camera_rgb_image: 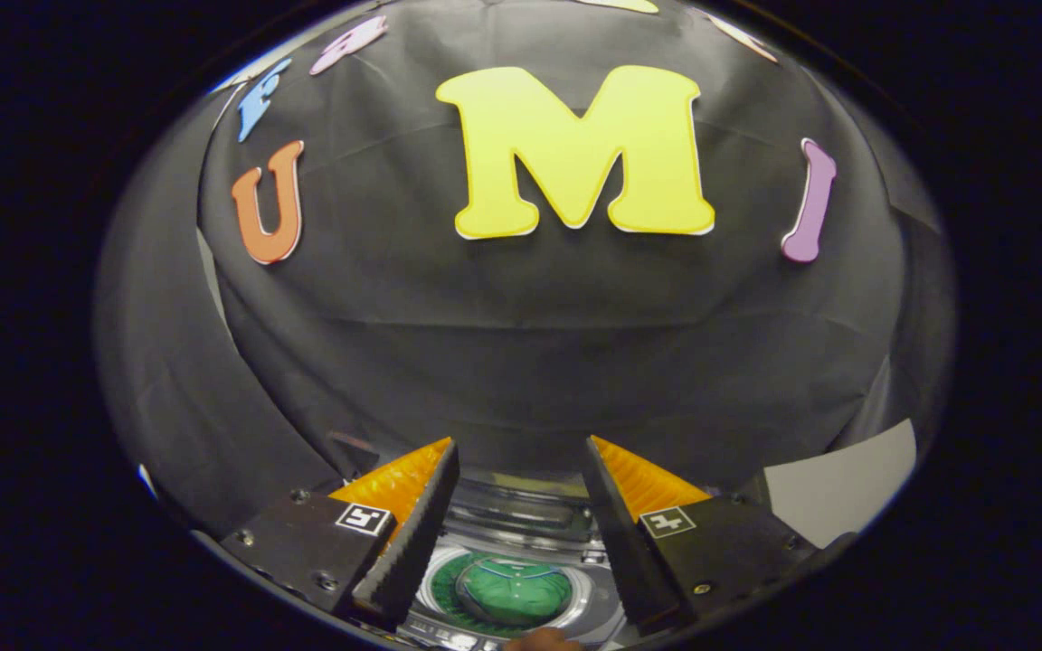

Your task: Put the clothes into the washing machine and then close the washing machine lid.

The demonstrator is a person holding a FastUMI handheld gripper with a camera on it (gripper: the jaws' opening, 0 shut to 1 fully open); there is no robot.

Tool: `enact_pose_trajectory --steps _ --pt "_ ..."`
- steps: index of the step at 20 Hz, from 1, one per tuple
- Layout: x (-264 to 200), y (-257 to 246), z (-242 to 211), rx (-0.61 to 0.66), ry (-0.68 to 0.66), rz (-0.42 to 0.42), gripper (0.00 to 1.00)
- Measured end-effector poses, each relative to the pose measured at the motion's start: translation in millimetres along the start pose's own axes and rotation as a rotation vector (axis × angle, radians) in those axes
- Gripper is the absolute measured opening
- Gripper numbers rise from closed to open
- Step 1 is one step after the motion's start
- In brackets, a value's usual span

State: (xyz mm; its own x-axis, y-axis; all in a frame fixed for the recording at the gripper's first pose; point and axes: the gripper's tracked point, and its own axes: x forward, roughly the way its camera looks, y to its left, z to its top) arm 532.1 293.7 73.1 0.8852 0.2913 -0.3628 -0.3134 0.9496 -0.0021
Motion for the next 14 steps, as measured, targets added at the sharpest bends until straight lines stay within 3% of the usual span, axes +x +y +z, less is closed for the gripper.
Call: enact_pose_trajectory --steps 14 --pt "103.4 -20.1 -14.9 0.089 0.080 -0.041 0.85"
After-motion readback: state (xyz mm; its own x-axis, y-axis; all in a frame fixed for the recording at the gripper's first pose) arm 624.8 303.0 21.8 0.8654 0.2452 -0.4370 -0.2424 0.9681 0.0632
